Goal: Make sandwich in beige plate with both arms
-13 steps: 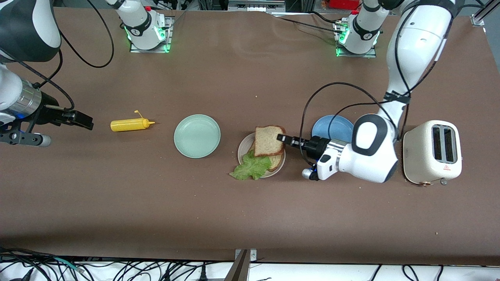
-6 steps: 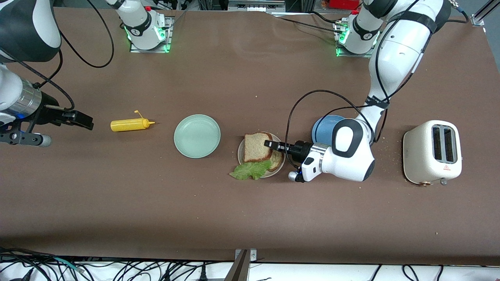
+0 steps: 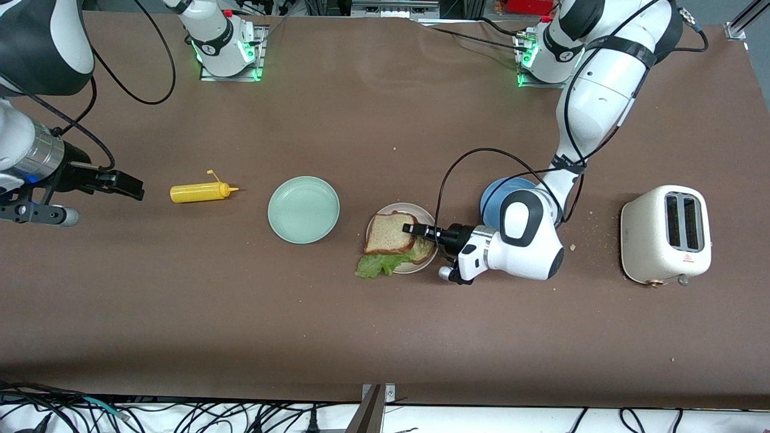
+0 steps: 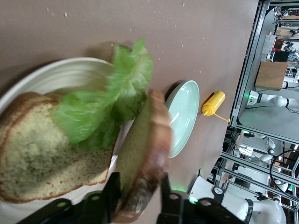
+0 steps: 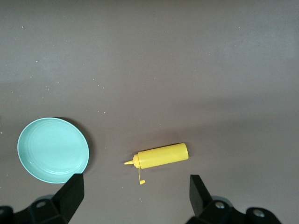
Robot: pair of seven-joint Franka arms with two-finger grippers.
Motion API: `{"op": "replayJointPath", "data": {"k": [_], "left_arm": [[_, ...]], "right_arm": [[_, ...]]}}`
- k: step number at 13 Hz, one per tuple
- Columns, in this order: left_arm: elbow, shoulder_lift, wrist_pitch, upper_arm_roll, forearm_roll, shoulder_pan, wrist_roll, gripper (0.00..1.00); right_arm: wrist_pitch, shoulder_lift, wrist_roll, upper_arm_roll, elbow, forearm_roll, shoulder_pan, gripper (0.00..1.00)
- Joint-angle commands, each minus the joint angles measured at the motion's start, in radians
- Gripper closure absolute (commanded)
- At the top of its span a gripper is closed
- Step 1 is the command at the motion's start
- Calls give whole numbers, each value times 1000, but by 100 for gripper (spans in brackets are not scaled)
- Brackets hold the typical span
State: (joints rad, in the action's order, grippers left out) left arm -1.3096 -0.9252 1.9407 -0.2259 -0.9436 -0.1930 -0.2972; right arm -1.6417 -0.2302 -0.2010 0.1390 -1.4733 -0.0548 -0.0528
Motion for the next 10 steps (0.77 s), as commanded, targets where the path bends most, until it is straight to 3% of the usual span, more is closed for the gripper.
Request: {"op": "replayJointPath", "data": {"k": [1, 4, 7, 10], "left_arm": [[1, 12, 0, 16, -21, 18, -34, 0], [3, 29, -22, 13, 107, 70, -34, 0], [12, 71, -112, 14, 135, 150, -39, 0], [10, 144, -108, 25, 334, 188, -22, 0]], "right_arm": [[-6, 15, -1, 13, -18, -3, -12, 0], [-6, 15, -3, 13, -18, -3, -12, 0], [-12, 14, -3, 13, -18, 1, -12, 0], [-12, 14, -1, 13, -18, 3, -10, 0]]}}
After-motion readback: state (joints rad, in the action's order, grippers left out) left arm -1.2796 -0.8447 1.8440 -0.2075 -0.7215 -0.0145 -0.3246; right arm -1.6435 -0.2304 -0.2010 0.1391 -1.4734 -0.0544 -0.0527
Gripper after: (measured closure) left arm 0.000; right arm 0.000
